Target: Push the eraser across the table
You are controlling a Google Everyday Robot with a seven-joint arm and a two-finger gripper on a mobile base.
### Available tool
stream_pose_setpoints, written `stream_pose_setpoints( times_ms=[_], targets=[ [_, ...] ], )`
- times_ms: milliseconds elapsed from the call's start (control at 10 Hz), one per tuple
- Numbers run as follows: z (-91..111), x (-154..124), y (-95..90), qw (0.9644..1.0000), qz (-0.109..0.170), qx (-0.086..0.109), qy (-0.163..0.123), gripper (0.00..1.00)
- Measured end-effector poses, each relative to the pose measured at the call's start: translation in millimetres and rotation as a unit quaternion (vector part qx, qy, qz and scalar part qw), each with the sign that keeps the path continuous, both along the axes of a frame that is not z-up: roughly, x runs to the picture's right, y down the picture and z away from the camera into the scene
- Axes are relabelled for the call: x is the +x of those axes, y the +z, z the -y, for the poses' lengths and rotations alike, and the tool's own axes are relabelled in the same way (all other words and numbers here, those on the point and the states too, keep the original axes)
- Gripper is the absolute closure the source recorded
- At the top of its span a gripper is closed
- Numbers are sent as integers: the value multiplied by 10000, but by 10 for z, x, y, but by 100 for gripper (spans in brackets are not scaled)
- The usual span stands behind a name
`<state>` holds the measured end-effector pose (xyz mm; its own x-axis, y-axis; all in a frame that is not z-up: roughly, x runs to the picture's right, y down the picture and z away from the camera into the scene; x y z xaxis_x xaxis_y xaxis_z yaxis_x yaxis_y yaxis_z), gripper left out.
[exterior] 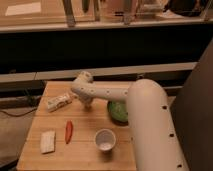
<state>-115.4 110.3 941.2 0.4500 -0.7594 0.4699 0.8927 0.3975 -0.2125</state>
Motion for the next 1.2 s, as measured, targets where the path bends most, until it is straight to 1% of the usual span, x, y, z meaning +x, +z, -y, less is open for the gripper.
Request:
stream_pose_setpoints(
  times_ms=[200, 600, 800, 900, 1200],
  targets=[
    [4, 24, -32, 10000, 20, -25, 59, 99],
    [63, 48, -96, 9997, 122, 94, 203, 99],
    [83, 79, -96, 9993, 81, 165, 312, 99],
    [104, 119, -97, 9986, 55, 214, 481, 99],
    [137, 219, -88, 9965, 105, 214, 797, 99]
  ],
)
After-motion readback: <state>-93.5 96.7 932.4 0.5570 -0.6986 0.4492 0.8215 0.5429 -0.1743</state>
